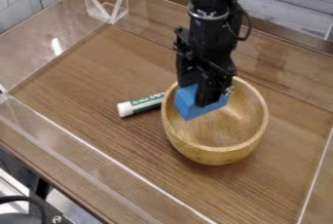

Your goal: Remove the blue block from inside the brown bowl and put it on the table

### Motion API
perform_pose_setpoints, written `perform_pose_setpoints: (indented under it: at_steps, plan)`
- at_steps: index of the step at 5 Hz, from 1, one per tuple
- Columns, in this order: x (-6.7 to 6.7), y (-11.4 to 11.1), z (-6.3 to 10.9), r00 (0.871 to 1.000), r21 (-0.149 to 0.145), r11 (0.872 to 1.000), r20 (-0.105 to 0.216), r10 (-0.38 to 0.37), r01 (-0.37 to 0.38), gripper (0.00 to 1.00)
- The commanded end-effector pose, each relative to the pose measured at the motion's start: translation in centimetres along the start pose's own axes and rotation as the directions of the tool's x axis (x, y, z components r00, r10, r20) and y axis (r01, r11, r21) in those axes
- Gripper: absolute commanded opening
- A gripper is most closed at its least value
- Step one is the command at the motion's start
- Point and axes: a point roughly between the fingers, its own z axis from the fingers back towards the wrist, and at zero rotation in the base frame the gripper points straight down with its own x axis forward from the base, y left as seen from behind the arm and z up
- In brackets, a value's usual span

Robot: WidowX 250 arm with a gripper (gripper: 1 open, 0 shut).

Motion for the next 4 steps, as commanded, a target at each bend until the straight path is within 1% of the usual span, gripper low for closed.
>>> perform_pose_setpoints:
  at_steps: [1,2,3,4]
  plan:
    - [0.4,0.8,3.4,0.996,0.039,0.999,0.086,0.016,-0.019,0.00]
    - [-0.2,2.1,5.5,0.990,0.057,0.993,0.107,0.092,-0.099,0.00]
    - [-1.1,4.2,7.0,0.980,0.074,0.983,0.121,0.159,-0.169,0.00]
    - [-2.2,7.0,7.4,0.970,0.085,0.972,0.134,0.205,-0.217,0.00]
